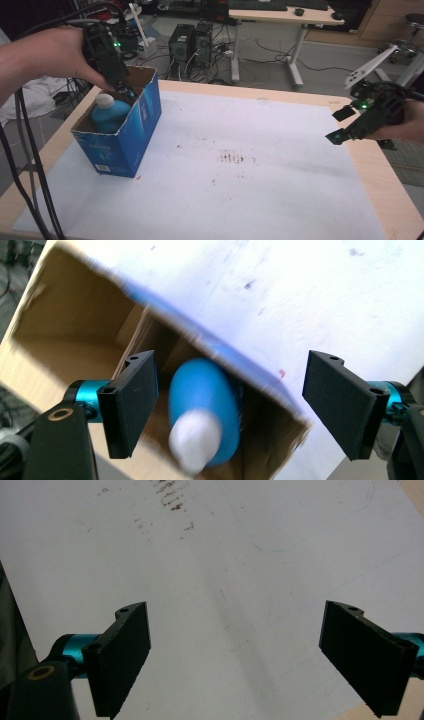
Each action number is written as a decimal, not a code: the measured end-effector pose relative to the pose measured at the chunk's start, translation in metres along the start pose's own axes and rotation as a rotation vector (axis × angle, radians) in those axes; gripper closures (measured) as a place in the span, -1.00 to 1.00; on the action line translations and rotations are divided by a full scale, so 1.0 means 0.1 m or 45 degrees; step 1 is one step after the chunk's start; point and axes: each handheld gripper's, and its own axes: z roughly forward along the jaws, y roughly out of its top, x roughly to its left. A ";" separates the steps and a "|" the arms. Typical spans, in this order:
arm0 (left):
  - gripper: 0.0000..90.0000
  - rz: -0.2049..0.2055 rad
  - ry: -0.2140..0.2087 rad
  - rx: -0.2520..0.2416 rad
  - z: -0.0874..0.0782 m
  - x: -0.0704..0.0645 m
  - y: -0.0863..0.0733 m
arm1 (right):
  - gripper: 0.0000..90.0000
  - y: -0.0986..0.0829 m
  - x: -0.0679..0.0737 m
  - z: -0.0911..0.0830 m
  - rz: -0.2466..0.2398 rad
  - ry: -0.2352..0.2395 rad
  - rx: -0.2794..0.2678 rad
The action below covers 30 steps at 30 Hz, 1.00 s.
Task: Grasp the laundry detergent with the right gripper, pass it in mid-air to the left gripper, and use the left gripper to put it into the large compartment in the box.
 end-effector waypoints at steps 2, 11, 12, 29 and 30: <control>-0.51 0.039 -0.008 -0.013 0.03 -0.07 0.11 | -0.72 0.02 0.03 -0.01 -0.002 0.004 -0.008; -0.51 0.215 -0.051 -0.072 0.25 -0.32 0.49 | -0.72 0.15 0.14 -0.01 -0.049 0.005 -0.024; -0.51 0.222 -0.053 -0.087 0.28 -0.34 0.52 | -0.72 0.17 0.16 -0.01 -0.055 0.006 -0.023; -0.50 0.279 -0.079 -0.039 0.46 -0.45 0.71 | -0.72 0.30 0.20 0.01 -0.119 0.024 -0.030; -0.51 0.277 -0.080 -0.038 0.46 -0.45 0.71 | -0.72 0.30 0.20 0.01 -0.119 0.022 -0.029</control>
